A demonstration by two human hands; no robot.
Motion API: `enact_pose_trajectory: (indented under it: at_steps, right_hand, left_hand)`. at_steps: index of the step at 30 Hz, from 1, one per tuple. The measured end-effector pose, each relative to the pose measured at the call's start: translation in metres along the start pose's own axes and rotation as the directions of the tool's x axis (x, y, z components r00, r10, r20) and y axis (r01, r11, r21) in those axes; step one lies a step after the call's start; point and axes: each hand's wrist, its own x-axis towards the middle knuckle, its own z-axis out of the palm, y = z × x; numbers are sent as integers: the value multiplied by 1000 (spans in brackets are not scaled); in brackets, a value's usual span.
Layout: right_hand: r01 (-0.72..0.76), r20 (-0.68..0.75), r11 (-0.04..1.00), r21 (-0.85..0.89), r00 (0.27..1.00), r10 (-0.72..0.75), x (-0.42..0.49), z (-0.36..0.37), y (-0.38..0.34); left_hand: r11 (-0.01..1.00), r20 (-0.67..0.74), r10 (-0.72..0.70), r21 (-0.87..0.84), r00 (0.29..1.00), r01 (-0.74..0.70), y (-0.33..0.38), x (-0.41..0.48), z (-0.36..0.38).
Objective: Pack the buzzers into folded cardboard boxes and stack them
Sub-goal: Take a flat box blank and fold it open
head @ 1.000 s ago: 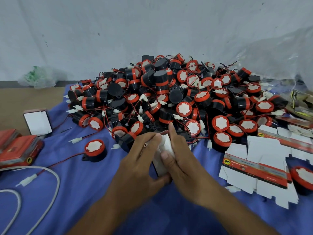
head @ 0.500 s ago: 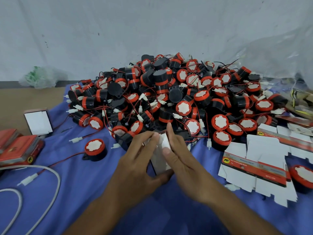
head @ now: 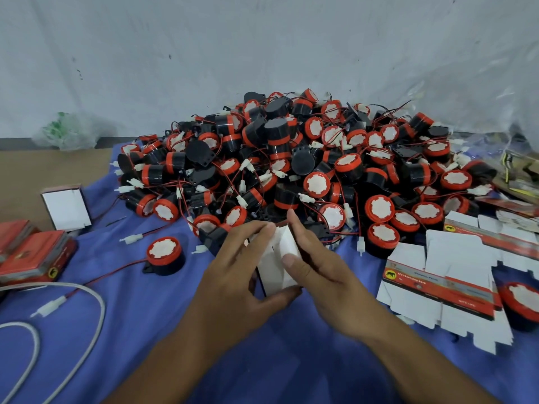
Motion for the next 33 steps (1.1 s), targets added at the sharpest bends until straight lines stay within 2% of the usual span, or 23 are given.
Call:
enact_pose_trajectory:
  at_steps: [4,10,15,19,25,28,30,33]
  right_hand:
    - [19,0,999,-28,1000,-19,1,-4,-1]
    - [45,-65,943,-331,995,-70,1,3,-2]
    - [21,-114,880,-475,990,-85,-1,7,-2]
    - [0,-138,876,-483,988,-76,-1,8,-7]
    - [-36,-114,818,-575,993,-37,-2,11,-12]
    - [-46,-46,813,-580,999,24,-3,7,-12]
    - [4,24,824,-566,1000,11,-5,2,-12]
    - [26,103,880,-474,994,25,-8,-7,-10]
  left_hand:
    - [1000,93,7,-5,996,-7,0,0,1]
    - [999,19,41,29,999,-42,-1,0,-1]
    - [997,19,49,50,999,-50,2,0,-1]
    - [996,4,66,52,998,-67,3,1,-1]
    - [996,41,83,29,996,-84,3,0,-1]
    - [996,71,79,27,994,-81,3,0,-2]
    - [998,63,67,19,996,-68,4,0,-2]
    - [999,28,47,9,999,-47,3,1,-3]
